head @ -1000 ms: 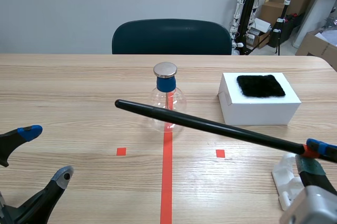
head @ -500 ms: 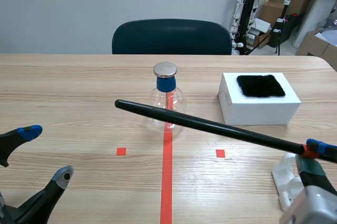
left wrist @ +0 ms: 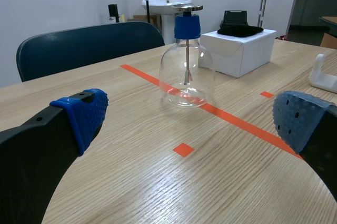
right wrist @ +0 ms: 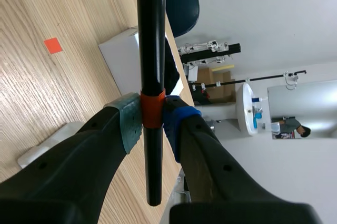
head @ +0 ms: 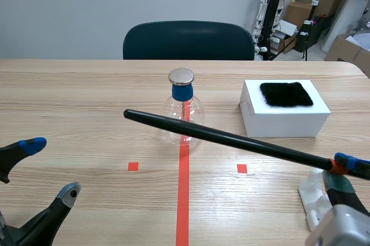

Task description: Do the electroscope experiment. move the rod toward and away from the electroscope

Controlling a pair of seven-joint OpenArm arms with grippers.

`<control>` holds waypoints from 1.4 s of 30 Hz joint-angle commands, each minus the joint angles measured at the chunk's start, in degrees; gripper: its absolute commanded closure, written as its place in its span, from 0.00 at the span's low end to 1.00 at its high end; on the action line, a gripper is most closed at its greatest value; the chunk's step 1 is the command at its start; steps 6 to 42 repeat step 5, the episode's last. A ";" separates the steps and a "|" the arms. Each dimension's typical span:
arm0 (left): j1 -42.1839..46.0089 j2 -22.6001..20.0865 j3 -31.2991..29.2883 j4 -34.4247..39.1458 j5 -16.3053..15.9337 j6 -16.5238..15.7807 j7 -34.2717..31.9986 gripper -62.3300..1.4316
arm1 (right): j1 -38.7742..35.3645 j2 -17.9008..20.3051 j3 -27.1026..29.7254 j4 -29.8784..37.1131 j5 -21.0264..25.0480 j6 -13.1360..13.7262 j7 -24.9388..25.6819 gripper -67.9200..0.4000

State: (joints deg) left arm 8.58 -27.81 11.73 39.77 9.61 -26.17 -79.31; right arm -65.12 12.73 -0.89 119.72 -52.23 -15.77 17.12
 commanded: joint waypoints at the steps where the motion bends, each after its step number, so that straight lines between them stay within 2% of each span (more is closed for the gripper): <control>1: -0.02 -0.33 -0.17 0.42 -0.55 -0.09 -0.85 0.00 | 0.07 0.11 0.07 1.18 0.44 -0.68 0.39 0.96; 42: -0.02 -0.33 -0.17 0.42 -0.55 -0.09 -0.85 0.00 | 0.07 0.11 0.07 1.18 0.44 -0.68 0.39 0.96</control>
